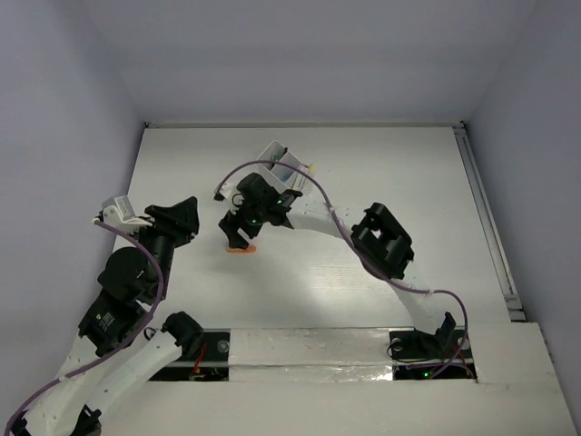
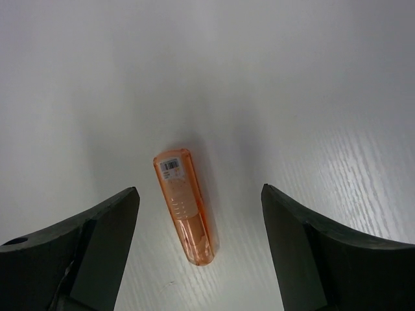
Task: Sort the stationery into containers
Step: Pick up the stationery from the center of the board.
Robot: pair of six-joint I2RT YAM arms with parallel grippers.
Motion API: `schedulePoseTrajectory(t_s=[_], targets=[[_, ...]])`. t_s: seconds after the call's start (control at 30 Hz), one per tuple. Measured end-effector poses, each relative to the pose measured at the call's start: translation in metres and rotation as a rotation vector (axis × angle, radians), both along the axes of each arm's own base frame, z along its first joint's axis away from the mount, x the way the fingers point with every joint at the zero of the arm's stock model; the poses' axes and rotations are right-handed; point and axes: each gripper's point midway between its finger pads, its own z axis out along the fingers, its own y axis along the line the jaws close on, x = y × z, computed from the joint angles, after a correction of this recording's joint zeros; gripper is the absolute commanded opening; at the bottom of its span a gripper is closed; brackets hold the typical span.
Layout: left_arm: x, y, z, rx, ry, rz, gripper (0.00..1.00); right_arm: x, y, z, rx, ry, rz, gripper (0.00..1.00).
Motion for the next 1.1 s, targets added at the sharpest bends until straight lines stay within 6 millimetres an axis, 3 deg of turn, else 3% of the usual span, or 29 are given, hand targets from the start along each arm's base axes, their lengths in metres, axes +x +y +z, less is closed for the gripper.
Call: schedulePoseTrajectory(t_s=[0.13, 0.23, 0.43, 0.53, 0.67, 0.93, 1.03, 1.1], targets=[[-0.007, 0.012, 0.000, 0.011, -0.008, 0.028, 0.37, -0.011, 0.009, -0.021, -0.086, -0.013, 0.044, 0.82], [-0.012, 0.019, 0.003, 0.010, -0.024, 0.045, 0.38, -0.019, 0.017, -0.034, -0.136, -0.037, 0.082, 0.76], [-0.015, 0.026, 0.003, 0.019, -0.033, 0.067, 0.38, -0.021, 0.027, -0.040, -0.215, -0.158, 0.089, 0.33], [-0.015, 0.028, 0.001, 0.028, -0.031, 0.074, 0.38, -0.015, 0.025, -0.040, -0.240, -0.197, 0.060, 0.29], [-0.016, 0.031, 0.000, 0.034, -0.032, 0.084, 0.39, -0.008, 0.024, -0.040, -0.234, -0.233, 0.026, 0.12], [-0.016, 0.032, -0.001, 0.037, -0.033, 0.089, 0.41, 0.007, 0.014, -0.035, -0.177, -0.245, -0.087, 0.08], [-0.016, 0.032, -0.001, 0.038, -0.033, 0.086, 0.41, 0.026, -0.002, -0.024, -0.128, -0.212, -0.185, 0.08], [-0.016, 0.031, -0.002, 0.041, -0.031, 0.082, 0.42, 0.047, -0.016, -0.006, -0.060, -0.192, -0.282, 0.07]])
